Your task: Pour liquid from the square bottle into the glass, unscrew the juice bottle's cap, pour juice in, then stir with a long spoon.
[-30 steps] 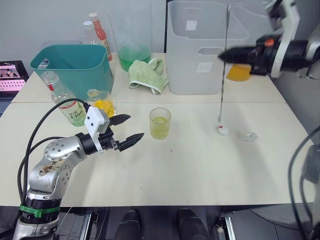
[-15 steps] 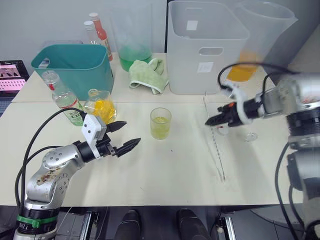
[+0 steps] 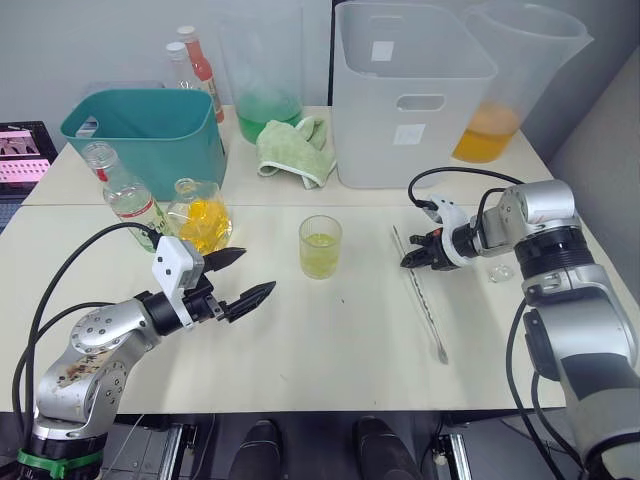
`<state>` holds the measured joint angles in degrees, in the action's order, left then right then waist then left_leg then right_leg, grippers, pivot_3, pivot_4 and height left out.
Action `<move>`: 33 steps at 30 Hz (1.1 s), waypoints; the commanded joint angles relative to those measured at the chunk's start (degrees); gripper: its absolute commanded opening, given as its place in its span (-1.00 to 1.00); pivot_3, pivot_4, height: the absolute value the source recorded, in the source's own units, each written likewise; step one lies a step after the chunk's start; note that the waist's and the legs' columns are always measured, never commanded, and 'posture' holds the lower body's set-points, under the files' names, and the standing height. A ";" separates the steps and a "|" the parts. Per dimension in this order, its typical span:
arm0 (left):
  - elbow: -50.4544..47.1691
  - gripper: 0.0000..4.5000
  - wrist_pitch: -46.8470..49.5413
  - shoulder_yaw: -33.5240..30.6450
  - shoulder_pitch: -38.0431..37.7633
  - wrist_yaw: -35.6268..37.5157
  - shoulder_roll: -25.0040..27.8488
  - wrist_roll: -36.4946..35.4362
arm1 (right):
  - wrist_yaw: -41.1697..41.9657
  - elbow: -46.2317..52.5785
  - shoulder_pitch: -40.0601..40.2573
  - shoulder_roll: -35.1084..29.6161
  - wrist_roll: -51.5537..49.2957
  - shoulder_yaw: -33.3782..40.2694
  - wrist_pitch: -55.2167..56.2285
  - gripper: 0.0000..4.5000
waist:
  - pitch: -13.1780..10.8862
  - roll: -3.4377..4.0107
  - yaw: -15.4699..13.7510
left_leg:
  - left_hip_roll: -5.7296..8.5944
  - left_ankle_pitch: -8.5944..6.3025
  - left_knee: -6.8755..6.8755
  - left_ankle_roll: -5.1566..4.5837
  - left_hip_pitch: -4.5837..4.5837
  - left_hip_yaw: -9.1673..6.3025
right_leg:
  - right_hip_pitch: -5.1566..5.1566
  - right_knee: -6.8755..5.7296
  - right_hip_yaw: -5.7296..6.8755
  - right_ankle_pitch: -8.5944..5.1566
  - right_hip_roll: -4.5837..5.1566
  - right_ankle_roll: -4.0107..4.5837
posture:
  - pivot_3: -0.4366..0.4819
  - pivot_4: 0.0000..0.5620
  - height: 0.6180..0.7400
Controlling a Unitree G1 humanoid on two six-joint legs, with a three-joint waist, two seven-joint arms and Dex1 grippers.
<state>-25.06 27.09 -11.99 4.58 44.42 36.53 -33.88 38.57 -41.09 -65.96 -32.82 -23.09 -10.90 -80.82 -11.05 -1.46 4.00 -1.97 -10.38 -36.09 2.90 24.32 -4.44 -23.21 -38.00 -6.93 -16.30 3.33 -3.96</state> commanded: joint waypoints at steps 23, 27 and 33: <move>5.59 1.00 0.83 -11.80 -3.02 10.61 12.27 -3.34 | 15.36 39.62 22.20 -12.30 -7.13 28.80 35.72 0.99 | 0.00 -0.01 -0.12 | -0.04 0.00 0.08 0.00 -0.02 0.00 | 0.04 0.09 0.03 -0.02 -0.01 -0.02 | -0.05 -0.47 1.00; 9.70 1.00 -3.18 -14.79 -6.13 12.31 13.53 0.05 | 19.61 39.58 33.22 -14.41 -7.01 32.34 43.41 0.99 | 0.00 0.00 -0.28 | -0.02 0.00 0.03 0.00 -0.06 0.04 | 0.09 0.09 0.00 -0.02 0.02 -0.02 | -0.05 -0.47 1.00; 13.65 1.00 -6.95 -19.69 -12.29 11.12 13.04 4.07 | 25.63 38.66 43.17 -17.11 -9.93 38.67 48.83 0.99 | 0.00 0.00 0.12 | -0.05 0.00 0.06 -0.01 -0.15 0.07 | 0.09 0.01 -0.04 -0.01 -0.01 0.00 | -0.05 -0.47 1.00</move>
<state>-11.17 22.40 -28.32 -7.01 55.95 49.73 -30.61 62.65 -3.63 -23.67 -48.90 -32.77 25.13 -36.01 -11.05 -1.46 4.12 -2.03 -10.38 -36.02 2.89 24.16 -4.36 -23.12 -37.98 -6.97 -16.31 3.32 -3.96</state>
